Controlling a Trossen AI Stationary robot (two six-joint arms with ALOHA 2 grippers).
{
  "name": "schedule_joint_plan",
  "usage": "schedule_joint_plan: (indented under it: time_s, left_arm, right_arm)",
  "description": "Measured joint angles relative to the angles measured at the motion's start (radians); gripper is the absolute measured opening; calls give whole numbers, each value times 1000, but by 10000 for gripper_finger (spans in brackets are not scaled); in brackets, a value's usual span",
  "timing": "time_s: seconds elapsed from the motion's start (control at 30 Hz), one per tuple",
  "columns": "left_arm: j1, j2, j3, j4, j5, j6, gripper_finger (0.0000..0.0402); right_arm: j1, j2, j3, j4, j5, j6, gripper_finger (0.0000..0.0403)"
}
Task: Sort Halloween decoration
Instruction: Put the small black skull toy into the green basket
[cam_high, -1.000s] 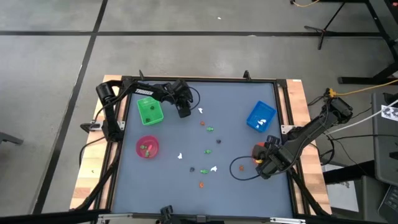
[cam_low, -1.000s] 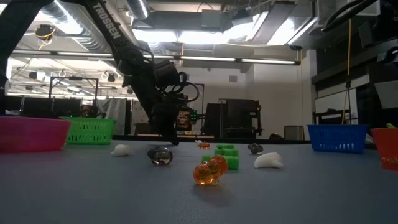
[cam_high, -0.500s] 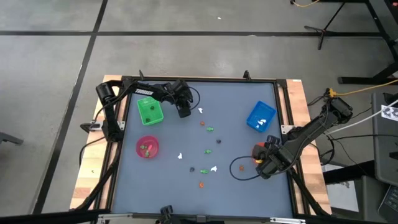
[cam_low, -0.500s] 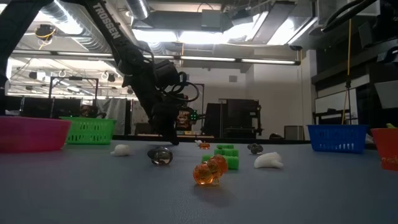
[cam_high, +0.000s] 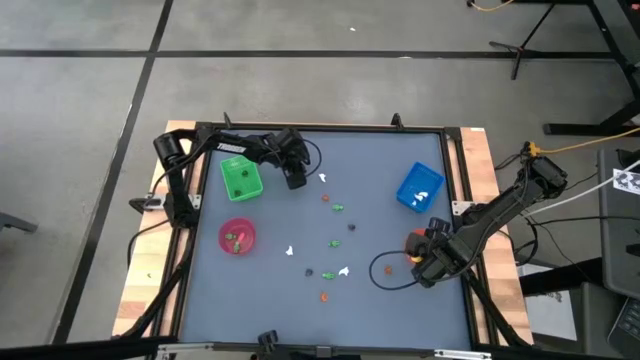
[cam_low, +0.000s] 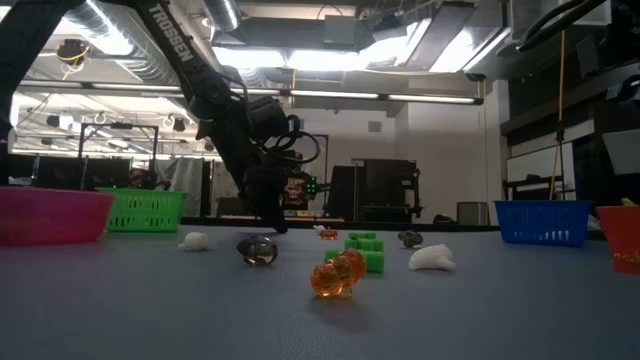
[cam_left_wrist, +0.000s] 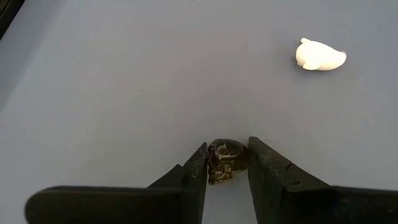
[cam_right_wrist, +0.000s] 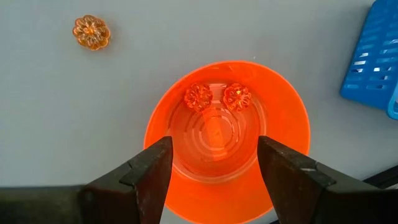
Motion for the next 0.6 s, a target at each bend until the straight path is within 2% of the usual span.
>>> schedule_joint_plan:
  time_s: [0.27, 0.6]
  left_arm:
    - [1, -54, -3, -48, -23, 1, 68]
    - [1, -156, -2, -203, -15, 2, 67]
  right_arm:
    - [0, 0, 0, 0, 0, 0, 234]
    - [0, 0, 0, 3, 0, 0, 234]
